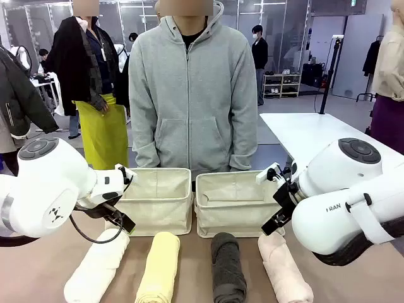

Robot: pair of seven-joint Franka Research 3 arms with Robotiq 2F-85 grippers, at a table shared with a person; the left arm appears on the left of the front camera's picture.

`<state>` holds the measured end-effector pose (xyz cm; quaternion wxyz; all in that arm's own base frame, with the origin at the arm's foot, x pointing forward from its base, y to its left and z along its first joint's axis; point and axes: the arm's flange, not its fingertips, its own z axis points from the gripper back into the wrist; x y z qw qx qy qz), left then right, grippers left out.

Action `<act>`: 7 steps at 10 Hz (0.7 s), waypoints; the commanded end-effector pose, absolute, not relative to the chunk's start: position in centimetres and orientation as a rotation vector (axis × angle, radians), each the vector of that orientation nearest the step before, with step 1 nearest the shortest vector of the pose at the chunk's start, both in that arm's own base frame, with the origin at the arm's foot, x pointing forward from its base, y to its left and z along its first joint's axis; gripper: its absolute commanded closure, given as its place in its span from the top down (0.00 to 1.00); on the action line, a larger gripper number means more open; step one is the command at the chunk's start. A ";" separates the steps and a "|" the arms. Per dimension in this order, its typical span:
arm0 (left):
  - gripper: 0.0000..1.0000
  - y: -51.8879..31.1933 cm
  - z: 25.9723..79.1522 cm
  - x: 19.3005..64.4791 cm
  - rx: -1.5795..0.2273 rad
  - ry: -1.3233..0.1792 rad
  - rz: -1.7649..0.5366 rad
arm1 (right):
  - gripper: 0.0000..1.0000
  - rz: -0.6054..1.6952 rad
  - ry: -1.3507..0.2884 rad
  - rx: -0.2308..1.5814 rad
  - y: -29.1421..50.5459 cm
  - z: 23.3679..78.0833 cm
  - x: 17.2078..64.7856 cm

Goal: Divide the towels into two baskets.
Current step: Pick up one hotel-folded towel and place it in the Fabric basket indicated by the person.

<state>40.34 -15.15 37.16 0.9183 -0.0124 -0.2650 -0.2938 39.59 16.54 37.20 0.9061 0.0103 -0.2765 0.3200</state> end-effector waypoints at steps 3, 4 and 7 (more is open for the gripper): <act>1.00 -15.2 37.2 40.3 -0.025 -0.545 -0.604 | 1.00 0.661 -0.571 0.021 16.5 37.2 39.6; 1.00 -15.2 37.2 40.3 -0.025 -0.545 -0.604 | 1.00 0.661 -0.571 0.021 16.5 37.2 39.6; 1.00 -15.2 37.2 40.3 -0.025 -0.545 -0.604 | 1.00 0.661 -0.571 0.021 16.5 37.2 39.6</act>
